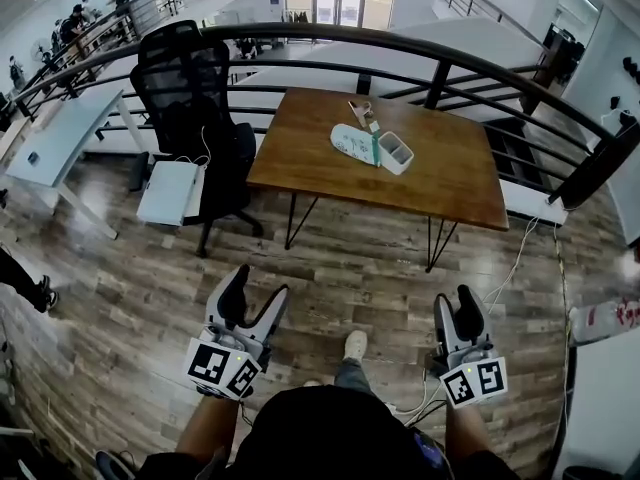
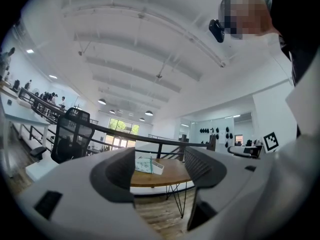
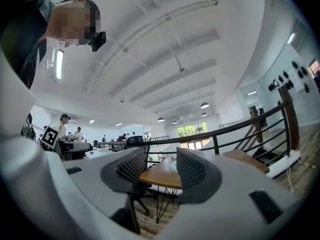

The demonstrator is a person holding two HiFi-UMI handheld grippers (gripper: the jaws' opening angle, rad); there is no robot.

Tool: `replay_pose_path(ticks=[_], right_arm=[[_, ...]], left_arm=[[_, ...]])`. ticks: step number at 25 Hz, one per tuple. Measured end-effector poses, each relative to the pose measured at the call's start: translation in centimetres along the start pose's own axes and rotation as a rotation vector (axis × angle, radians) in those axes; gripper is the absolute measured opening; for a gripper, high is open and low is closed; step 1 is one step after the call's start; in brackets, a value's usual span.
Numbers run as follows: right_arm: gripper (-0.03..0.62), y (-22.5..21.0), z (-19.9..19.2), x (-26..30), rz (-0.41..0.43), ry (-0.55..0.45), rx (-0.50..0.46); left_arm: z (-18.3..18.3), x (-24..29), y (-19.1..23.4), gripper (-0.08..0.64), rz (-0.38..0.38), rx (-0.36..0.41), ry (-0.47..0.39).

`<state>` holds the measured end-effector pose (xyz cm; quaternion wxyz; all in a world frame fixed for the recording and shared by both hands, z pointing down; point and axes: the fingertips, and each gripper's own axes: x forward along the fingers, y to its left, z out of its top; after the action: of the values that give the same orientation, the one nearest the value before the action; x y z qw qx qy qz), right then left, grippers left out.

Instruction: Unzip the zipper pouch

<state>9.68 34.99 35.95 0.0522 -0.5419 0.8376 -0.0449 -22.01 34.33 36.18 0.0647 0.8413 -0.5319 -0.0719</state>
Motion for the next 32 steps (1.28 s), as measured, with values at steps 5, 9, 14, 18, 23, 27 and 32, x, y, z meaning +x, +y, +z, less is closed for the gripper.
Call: replay_pose_path(ticks=[5,9,14,18,23,27,32], right_arm=[[0.199,-4.3,0.0,3.8,0.001,-0.014,0.014],[0.199,-8.0,0.3,6.8,0.01,-0.024,0.019],[0.199,-12.0,0.3,10.8,0.038,-0.008,0.017],[0.199,-14.8,0.3,13.1,0.053,0.006,0.027],[0.199,-17.6,-0.2,14.7,0.072,0.04,0.032],[0.199,-20.2,0.0,15.6,0.076,0.05,0.028],[0.199,-22.4,-0.1,17.0,0.069,0.053,0.045]], left_arm=[[0.1,5.0,0.2,0.307,0.0,0.022,0.012],[0.2,9.3,0.0,0.307,0.004,0.036,0.009],[-0.1,14.5,-0.1,0.307,0.019,0.036,0.009],[-0.7,17.7,0.0,0.307,0.047,0.026,0.013],[-2.1,21.1,-0.5,0.307,0.067,0.011,0.028],[-3.0,23.3,-1.6,0.307,0.067,0.005,0.042],[-3.9,25.7,-2.0,0.307,0.057,0.017,0.083]])
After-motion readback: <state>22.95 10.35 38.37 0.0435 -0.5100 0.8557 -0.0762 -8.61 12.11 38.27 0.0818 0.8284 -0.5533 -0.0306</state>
